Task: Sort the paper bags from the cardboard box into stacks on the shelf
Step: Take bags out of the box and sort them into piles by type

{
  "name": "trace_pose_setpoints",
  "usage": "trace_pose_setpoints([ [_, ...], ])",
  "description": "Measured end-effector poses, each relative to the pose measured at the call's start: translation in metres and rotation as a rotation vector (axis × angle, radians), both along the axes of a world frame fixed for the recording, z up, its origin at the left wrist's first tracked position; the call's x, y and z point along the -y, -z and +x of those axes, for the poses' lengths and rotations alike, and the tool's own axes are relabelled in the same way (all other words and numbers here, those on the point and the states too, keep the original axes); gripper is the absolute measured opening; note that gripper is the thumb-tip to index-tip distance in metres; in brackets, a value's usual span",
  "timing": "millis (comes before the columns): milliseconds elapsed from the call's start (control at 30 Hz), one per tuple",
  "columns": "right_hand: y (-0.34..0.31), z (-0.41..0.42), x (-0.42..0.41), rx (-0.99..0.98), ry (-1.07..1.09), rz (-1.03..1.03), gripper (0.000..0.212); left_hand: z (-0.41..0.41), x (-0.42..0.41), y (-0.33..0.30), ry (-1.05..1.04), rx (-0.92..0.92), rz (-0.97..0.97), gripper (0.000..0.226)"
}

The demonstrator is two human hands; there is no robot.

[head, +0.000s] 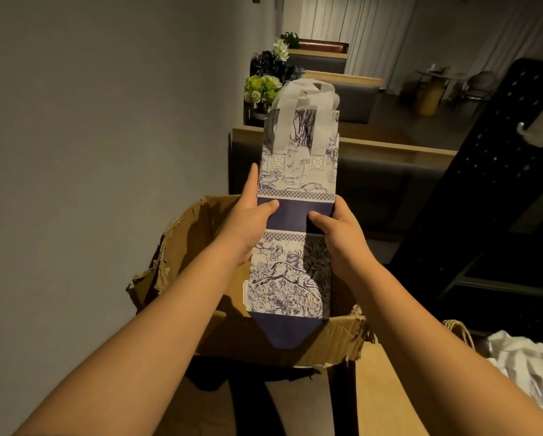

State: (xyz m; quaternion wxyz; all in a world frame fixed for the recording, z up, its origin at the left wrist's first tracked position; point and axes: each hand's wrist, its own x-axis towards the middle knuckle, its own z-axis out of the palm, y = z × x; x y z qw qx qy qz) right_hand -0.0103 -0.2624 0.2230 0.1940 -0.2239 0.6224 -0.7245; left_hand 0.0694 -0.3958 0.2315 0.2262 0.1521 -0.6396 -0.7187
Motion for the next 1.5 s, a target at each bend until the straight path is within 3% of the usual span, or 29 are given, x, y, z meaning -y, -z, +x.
trace_pose_setpoints([
  [67,0.0,-0.001,-0.01,-0.016,0.035,-0.004,0.032,-0.001,-0.008,0.003,0.004,0.018,0.008,0.067],
  [200,-0.003,-0.005,-0.033,-0.06,0.123,-0.015,0.032,-0.004,-0.036,0.012,0.016,0.074,-0.109,0.024],
  [633,0.01,-0.024,-0.194,-0.101,0.159,-0.021,0.033,-0.03,-0.201,0.036,0.01,0.018,-0.15,0.034],
  [867,0.044,-0.034,-0.32,-0.083,0.245,0.045,0.037,-0.043,-0.325,0.071,0.126,0.056,-0.186,0.032],
  [1033,0.084,-0.045,-0.411,0.038,0.33,0.139,0.038,-0.064,-0.407,0.113,0.28,0.271,-0.195,0.033],
  [1167,0.113,-0.056,-0.471,0.123,0.366,0.283,0.04,-0.087,-0.451,0.146,0.46,0.608,-0.398,0.026],
  [1333,0.161,-0.073,-0.528,0.224,0.346,0.56,0.038,-0.103,-0.495,0.171,0.632,0.83,-0.526,0.024],
  [1500,0.191,-0.08,-0.552,0.33,0.355,0.79,0.026,-0.108,-0.53,0.19,0.613,1.034,-0.255,0.044],
])
